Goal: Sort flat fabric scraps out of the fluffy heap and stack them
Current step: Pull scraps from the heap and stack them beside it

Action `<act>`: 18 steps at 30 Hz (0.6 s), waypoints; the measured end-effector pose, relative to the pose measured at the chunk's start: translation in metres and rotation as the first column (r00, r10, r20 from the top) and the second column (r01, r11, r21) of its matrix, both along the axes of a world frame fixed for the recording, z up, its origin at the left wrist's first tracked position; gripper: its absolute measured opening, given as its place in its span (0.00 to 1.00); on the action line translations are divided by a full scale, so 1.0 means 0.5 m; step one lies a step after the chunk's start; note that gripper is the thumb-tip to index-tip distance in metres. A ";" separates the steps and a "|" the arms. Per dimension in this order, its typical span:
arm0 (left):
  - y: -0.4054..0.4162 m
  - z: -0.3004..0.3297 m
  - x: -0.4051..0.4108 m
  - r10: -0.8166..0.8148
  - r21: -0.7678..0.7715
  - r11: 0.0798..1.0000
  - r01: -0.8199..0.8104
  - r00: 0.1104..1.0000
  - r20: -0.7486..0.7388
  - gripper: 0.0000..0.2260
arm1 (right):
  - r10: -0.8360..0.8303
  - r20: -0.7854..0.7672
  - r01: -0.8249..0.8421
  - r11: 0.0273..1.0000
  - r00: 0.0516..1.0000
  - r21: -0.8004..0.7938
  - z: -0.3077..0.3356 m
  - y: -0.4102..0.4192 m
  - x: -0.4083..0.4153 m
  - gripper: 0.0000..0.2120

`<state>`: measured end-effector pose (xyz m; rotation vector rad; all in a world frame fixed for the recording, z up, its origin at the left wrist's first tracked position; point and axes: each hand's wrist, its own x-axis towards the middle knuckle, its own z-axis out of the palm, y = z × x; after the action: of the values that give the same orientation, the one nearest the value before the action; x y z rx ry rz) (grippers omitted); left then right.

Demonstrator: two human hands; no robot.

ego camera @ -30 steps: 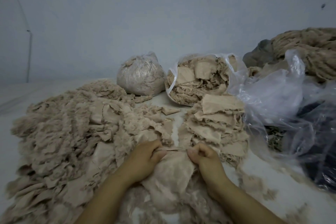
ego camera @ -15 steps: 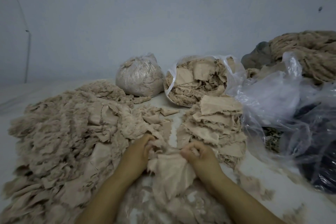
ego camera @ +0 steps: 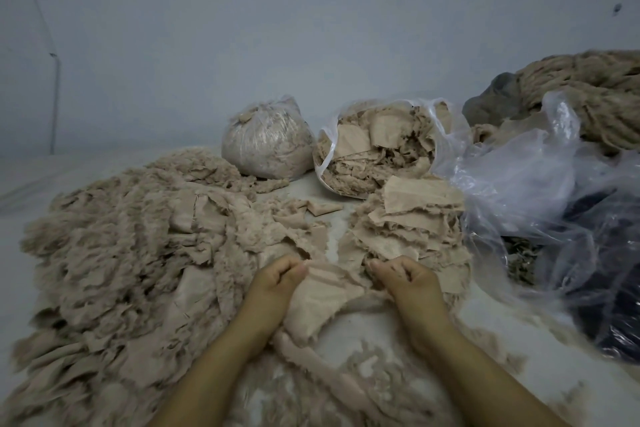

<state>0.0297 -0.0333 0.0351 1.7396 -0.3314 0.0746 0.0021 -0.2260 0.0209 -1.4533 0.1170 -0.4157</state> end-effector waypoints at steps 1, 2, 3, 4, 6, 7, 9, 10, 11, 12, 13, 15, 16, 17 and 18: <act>0.002 -0.001 -0.001 -0.022 0.000 1.000 0.022 1.000 -0.008 0.13 | 0.047 -0.017 -0.047 0.998 0.999 -0.034 -0.003 -0.001 0.000 0.20; 0.001 -0.002 -0.001 -0.024 -0.002 1.000 0.024 1.000 -0.013 0.12 | 0.102 -0.025 -0.104 0.992 0.994 -0.066 0.001 0.003 -0.003 0.18; 0.000 -0.002 0.002 -0.005 -0.015 1.000 0.005 1.000 -0.021 0.11 | 0.165 -0.023 -0.166 0.982 0.986 -0.089 0.002 0.005 -0.004 0.14; 0.002 0.000 0.005 0.026 -0.036 0.999 -0.027 0.999 -0.032 0.11 | 0.225 -0.027 -0.227 0.967 0.974 -0.117 0.011 0.007 -0.009 0.08; 0.014 0.008 0.012 0.085 -0.105 0.990 -0.091 0.995 -0.060 0.10 | 0.336 -0.041 -0.335 0.906 0.941 -0.259 0.016 -0.002 -0.013 0.12; 0.023 0.011 0.014 0.115 -0.155 0.980 -0.126 0.990 -0.076 0.10 | 0.392 -0.067 -0.390 0.857 0.918 -0.336 0.015 -0.010 -0.014 0.11; 0.041 0.012 0.018 0.179 -0.225 0.955 -0.195 0.980 -0.092 0.10 | 0.464 -0.162 -0.487 0.776 0.871 -0.400 0.018 -0.016 -0.022 0.06; 0.047 0.013 0.017 0.178 -0.238 0.952 -0.195 0.980 -0.091 0.09 | 0.487 -0.205 -0.527 0.752 0.849 -0.396 0.021 -0.015 -0.026 0.08; 0.047 0.014 0.013 0.145 -0.243 0.956 -0.163 0.985 -0.091 0.08 | 0.508 -0.233 -0.558 0.728 0.829 -0.398 0.021 -0.015 -0.027 0.13; 0.045 0.014 0.009 0.080 -0.242 0.965 -0.100 0.993 -0.092 0.08 | 0.497 -0.228 -0.544 0.713 0.837 -0.442 0.024 -0.012 -0.029 0.16; 0.040 0.013 0.004 0.001 -0.230 0.973 -0.021 0.996 -0.088 0.09 | 0.460 -0.184 -0.485 0.713 0.869 -0.507 0.024 -0.007 -0.027 0.17; 0.025 0.009 -0.011 -0.147 -0.173 0.976 0.134 0.987 -0.068 0.08 | 0.398 -0.101 -0.376 0.711 0.912 -0.594 0.020 0.007 -0.025 0.19; 0.015 0.007 -0.018 -0.204 -0.134 0.972 0.195 0.977 -0.056 0.08 | 0.375 -0.081 -0.348 0.732 0.923 -0.586 0.017 0.017 -0.025 0.23; 0.004 0.004 -0.023 -0.240 -0.093 0.968 0.235 0.970 -0.041 0.07 | 0.351 -0.063 -0.327 0.772 0.934 -0.544 0.014 0.030 -0.026 0.21; -0.004 0.001 -0.025 -0.250 -0.059 0.967 0.248 0.968 -0.032 0.08 | 0.312 -0.027 -0.285 0.826 0.950 -0.486 0.007 0.039 -0.024 0.13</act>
<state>0.0172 -0.0354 0.0356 1.6307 -0.5124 -0.1314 -0.0096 -0.2065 0.0244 -1.9193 -0.2804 -0.2299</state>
